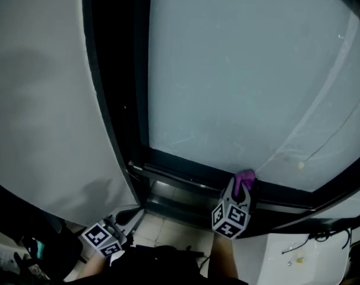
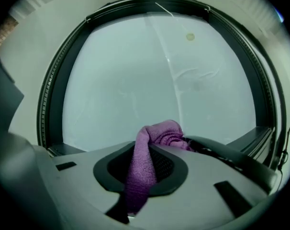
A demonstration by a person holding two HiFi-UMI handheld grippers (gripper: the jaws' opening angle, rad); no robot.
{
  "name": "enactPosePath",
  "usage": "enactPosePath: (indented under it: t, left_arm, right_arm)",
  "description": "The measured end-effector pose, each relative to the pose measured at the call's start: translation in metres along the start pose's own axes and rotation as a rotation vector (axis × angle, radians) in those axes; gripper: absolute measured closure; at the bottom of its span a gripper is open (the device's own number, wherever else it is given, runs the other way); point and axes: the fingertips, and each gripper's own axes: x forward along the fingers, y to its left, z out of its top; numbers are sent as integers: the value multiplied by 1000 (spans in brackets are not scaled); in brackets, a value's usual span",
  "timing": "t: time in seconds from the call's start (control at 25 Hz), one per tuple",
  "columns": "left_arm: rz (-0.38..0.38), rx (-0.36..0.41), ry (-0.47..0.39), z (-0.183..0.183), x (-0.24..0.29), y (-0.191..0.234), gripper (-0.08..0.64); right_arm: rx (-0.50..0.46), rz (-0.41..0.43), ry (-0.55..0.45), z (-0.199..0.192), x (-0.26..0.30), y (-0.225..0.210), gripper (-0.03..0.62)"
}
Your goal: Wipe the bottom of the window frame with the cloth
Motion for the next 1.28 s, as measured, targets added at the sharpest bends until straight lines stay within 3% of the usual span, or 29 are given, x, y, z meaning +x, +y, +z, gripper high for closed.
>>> enactPosePath:
  t: [0.16, 0.32, 0.48, 0.68, 0.92, 1.28]
  left_arm:
    - [-3, -5, -14, 4, 3, -1, 558]
    - [-1, -6, -24, 5, 6, -1, 558]
    - [0, 0, -19, 4, 6, -3, 558]
    - [35, 11, -32, 5, 3, 5, 558]
    - [60, 34, -41, 12, -3, 11, 557]
    - [149, 55, -58, 18, 7, 14, 558]
  right_arm:
    - [63, 75, 93, -4, 12, 2, 528]
    - [-1, 179, 212, -19, 21, 21, 528]
    - [-53, 204, 244, -23, 22, 23, 528]
    - [-204, 272, 326, -28, 28, 33, 527]
    - [-273, 316, 352, -31, 27, 43, 528]
    - [-372, 480, 374, -33, 28, 74, 528]
